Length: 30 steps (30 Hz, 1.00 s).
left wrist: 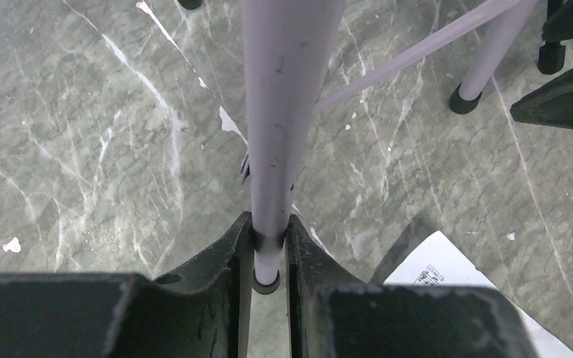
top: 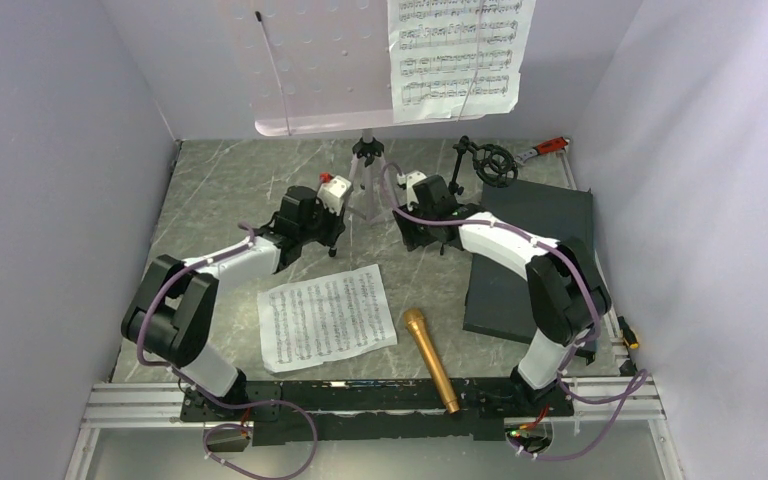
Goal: Set up the instrument practice props
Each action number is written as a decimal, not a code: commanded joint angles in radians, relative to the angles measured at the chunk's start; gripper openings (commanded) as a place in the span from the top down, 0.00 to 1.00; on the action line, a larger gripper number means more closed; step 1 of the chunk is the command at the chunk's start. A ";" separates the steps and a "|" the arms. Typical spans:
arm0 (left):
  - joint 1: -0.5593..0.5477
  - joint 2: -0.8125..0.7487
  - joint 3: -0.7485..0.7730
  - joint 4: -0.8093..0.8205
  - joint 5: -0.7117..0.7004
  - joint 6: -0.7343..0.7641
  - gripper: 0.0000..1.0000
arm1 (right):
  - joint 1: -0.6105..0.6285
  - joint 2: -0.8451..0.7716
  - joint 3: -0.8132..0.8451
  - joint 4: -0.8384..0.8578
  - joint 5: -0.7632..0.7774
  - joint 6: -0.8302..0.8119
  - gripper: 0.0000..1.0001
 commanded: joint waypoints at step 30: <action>-0.034 -0.499 -0.250 -0.308 -0.330 -0.413 0.10 | 0.141 -0.355 -0.360 0.095 -0.222 0.264 0.10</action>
